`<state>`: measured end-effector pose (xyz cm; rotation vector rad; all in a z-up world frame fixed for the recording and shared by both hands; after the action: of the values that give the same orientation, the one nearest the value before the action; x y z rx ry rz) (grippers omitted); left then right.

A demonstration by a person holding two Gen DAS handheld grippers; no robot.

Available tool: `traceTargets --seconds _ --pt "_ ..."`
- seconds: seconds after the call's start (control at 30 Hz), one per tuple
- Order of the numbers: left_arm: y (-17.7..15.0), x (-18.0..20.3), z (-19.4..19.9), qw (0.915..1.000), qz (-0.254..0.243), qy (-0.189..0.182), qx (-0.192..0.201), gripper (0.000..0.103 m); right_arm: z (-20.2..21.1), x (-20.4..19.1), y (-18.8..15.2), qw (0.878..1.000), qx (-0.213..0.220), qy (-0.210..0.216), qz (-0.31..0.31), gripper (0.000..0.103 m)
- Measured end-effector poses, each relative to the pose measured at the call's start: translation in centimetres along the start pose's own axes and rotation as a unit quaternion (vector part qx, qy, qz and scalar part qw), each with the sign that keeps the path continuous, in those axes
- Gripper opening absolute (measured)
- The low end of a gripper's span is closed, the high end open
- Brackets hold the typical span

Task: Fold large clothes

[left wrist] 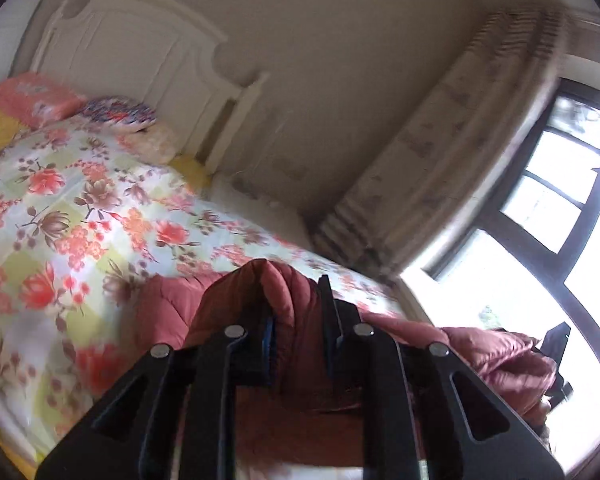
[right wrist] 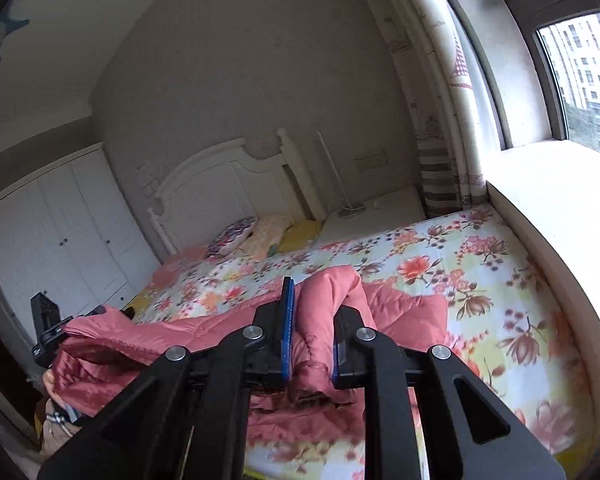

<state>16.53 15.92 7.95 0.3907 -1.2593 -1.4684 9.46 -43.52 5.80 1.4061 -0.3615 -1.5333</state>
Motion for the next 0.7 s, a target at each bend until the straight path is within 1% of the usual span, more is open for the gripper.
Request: traceTargets --seconds 0.03,0.07,0.1,0.13,0.17,0.2,0.23,0.27,0.3,0.33,0.37,0.4,0.43,0.47,0.5,0.53,0.57,0.6,0.67,0.7 --pt "0.4 -1.2 -2.3 0.9997 0.019 0.009 -0.013 0.025 -3.1 1.1 1.4 1.000 -0.015 -0.015 -0.019 0.018" --pt "0.7 -2.4 -4.8 0.9988 0.033 0.020 -0.031 0.027 -5.5 2.4 2.2 0.999 -0.023 -0.031 -0.034 0.019" --pt "0.7 -3.8 -7.5 0.9968 0.041 0.046 -0.050 0.033 -7.8 4.0 2.9 0.997 -0.030 -0.045 -0.062 0.019" --pt "0.3 -5.3 -9.8 0.9938 0.055 0.069 -0.068 0.044 -10.7 5.9 3.2 0.993 -0.045 -0.060 -0.094 0.019" --pt "-0.2 -6.8 -11.6 0.9908 0.070 0.084 -0.079 0.050 -13.4 7.6 2.9 0.988 -0.070 -0.075 -0.111 0.020" --pt "-0.6 -8.1 -12.7 0.9884 0.081 0.099 -0.082 0.063 -15.3 9.1 2.2 0.984 -0.088 -0.087 -0.125 0.021" --pt "-0.9 -9.4 -13.0 0.9855 0.088 0.122 -0.078 0.073 -17.1 10.8 1.3 0.978 -0.106 -0.099 -0.147 0.022" --pt "-1.1 -11.1 -12.9 0.9806 0.094 0.156 -0.071 0.077 -18.5 12.4 0.4 0.972 -0.123 -0.101 -0.171 0.030" --pt "-1.3 -12.3 -12.5 0.9778 0.099 0.173 -0.064 0.083 -19.1 13.6 -0.6 0.968 -0.133 -0.100 -0.190 0.044" --pt "-1.4 -13.3 -12.0 0.9766 0.104 0.180 -0.056 0.085 -19.1 14.6 -1.2 0.965 -0.129 -0.096 -0.205 0.054" --pt "-1.6 -14.2 -11.5 0.9768 0.104 0.180 -0.052 0.085 -18.6 15.3 -1.2 0.967 -0.112 -0.089 -0.213 0.083" --pt "-1.7 -14.6 -11.3 0.9778 0.095 0.178 -0.057 0.085 -17.8 15.8 -1.0 0.969 -0.091 -0.089 -0.212 0.099" --pt "-1.9 -14.7 -11.3 0.9791 0.082 0.175 -0.064 0.085 -16.4 16.4 -0.4 0.973 -0.059 -0.092 -0.203 0.099" --pt "-2.4 -14.5 -11.6 0.9810 0.054 0.167 -0.083 0.086 -15.8 16.8 0.0 0.976 -0.046 -0.092 -0.191 0.099" --pt "-2.8 -14.2 -12.0 0.9817 0.035 0.159 -0.098 0.086 -15.3 17.1 0.2 0.979 -0.044 -0.092 -0.176 0.099" --pt "-3.4 -13.7 -12.5 0.9821 0.017 0.148 -0.116 0.086 -14.8 17.4 0.3 0.981 -0.047 -0.100 -0.157 0.099" --pt "-4.3 -12.9 -13.5 0.9820 -0.003 0.126 -0.140 0.086 -14.6 17.5 0.3 0.983 -0.050 -0.113 -0.136 0.099" --pt "-5.0 -12.4 -14.3 0.9815 -0.012 0.110 -0.156 0.086 -14.6 17.4 0.2 0.985 -0.057 -0.123 -0.110 0.099" --pt "-6.2 -10.9 -15.6 0.9801 -0.028 0.088 -0.175 0.086 -15.4 16.7 -0.9 0.985 -0.089 -0.129 -0.069 0.099" --pt "-6.6 -10.4 -16.1 0.9797 -0.039 0.085 -0.177 0.086 -16.2 16.3 -1.8 0.984 -0.111 -0.132 -0.051 0.099"
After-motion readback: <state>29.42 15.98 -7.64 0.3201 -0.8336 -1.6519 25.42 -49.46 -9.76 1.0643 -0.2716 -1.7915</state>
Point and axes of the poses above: each gripper's, at about its wrist camera, not at the fingertips, and z roughly against the way its jaws point, x to its right, y to its top, the point moved 10 cm from there along -z, roughly the way its jaws point, and after that the axes turned 12 degrees about -z, right-handed, at the moved point
